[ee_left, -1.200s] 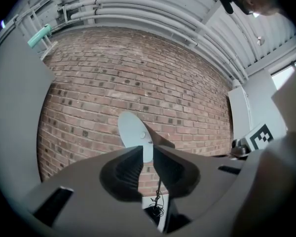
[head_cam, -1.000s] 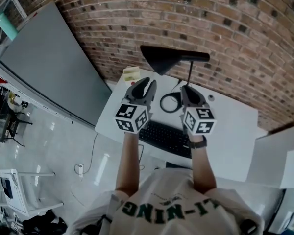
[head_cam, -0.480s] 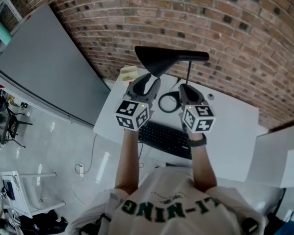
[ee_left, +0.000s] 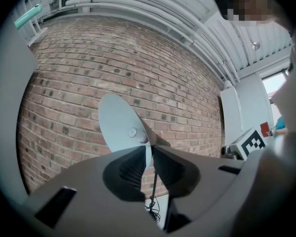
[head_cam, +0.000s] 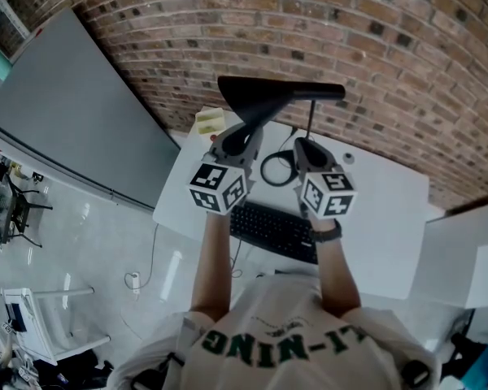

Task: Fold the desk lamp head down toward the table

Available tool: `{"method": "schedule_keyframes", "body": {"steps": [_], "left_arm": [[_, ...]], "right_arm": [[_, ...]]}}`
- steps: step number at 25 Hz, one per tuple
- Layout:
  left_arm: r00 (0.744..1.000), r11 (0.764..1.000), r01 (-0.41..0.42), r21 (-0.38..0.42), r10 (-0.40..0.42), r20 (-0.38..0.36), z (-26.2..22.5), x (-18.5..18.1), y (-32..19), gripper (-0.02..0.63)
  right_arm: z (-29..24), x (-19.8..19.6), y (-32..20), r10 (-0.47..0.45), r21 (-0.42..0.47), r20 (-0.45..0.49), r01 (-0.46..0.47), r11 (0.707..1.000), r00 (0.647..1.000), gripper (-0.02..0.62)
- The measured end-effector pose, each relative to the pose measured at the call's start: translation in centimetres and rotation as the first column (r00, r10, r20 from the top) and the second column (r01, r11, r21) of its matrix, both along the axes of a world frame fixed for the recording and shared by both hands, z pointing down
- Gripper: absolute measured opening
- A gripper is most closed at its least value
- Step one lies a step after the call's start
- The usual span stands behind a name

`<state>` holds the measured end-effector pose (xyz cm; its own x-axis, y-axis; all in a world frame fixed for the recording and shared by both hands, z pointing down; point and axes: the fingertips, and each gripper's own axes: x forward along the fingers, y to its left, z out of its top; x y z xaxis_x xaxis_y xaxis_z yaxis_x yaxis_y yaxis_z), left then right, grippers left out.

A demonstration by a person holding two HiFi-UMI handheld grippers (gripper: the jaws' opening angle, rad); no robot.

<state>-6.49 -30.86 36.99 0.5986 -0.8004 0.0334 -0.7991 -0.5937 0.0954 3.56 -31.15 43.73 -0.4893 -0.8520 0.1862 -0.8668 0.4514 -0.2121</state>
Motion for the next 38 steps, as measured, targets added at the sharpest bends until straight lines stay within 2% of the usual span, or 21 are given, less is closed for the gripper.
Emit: {"method": "schedule_keyframes", "body": {"steps": [3, 7, 14, 38], "left_arm": [[1.0, 1.0, -0.015, 0.01, 0.015, -0.002, -0.1, 0.3, 0.1, 0.018], [0.999, 0.999, -0.032, 0.012, 0.032, -0.007, 0.0, 0.4, 0.1, 0.012], [0.999, 0.999, -0.048, 0.002, 0.048, 0.007, 0.6, 0.5, 0.3, 0.011], [0.997, 0.997, -0.069, -0.042, 0.068, -0.033, 2.8, 0.5, 0.3, 0.011]], "right_arm": [[0.2, -0.2, -0.2, -0.003, -0.006, 0.002, 0.003, 1.0, 1.0, 0.005], [0.5, -0.3, -0.2, 0.001, -0.023, 0.037, 0.0, 1.0, 0.999, 0.005], [0.9, -0.7, -0.2, -0.009, -0.04, 0.066, 0.011, 0.999, 0.998, 0.005], [2.8, -1.3, -0.3, -0.03, -0.09, 0.114, 0.041, 0.995, 0.993, 0.005]]}}
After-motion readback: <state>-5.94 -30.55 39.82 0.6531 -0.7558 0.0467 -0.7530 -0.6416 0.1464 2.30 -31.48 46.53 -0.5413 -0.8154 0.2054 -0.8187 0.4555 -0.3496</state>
